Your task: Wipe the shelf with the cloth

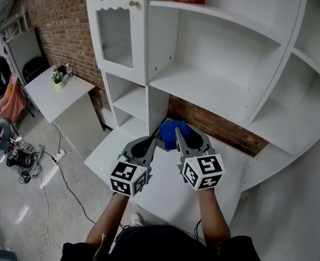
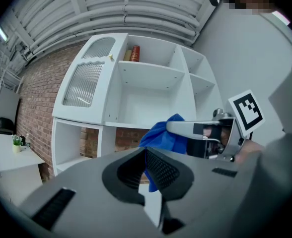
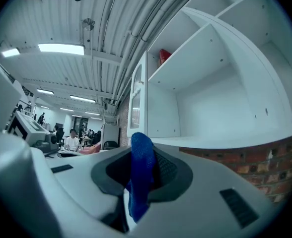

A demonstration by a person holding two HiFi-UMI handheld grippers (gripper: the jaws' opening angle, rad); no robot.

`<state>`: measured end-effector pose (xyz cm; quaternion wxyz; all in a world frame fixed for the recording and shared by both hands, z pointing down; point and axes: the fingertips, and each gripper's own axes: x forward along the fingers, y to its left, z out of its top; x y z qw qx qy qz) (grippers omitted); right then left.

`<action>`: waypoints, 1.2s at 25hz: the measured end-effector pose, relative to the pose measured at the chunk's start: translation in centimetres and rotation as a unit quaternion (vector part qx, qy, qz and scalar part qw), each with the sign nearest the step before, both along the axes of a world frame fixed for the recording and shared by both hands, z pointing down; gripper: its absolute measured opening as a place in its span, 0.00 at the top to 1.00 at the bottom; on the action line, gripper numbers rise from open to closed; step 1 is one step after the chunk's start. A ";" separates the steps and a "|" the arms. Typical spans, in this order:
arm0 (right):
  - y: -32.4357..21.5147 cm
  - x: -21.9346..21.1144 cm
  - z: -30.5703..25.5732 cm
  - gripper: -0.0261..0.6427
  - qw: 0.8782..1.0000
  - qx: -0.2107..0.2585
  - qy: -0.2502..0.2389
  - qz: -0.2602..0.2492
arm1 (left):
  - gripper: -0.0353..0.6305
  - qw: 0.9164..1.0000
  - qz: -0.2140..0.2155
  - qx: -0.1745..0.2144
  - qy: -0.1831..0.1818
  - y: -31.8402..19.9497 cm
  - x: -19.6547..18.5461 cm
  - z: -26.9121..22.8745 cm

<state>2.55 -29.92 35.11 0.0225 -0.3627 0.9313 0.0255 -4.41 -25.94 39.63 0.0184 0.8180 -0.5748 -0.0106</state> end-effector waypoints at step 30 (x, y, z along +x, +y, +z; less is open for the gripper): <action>-9.6 -8.2 -8.2 0.83 0.970 0.141 0.175 0.087 | 0.92 0.996 0.089 -0.002 0.031 -8.7 -5.5 -0.1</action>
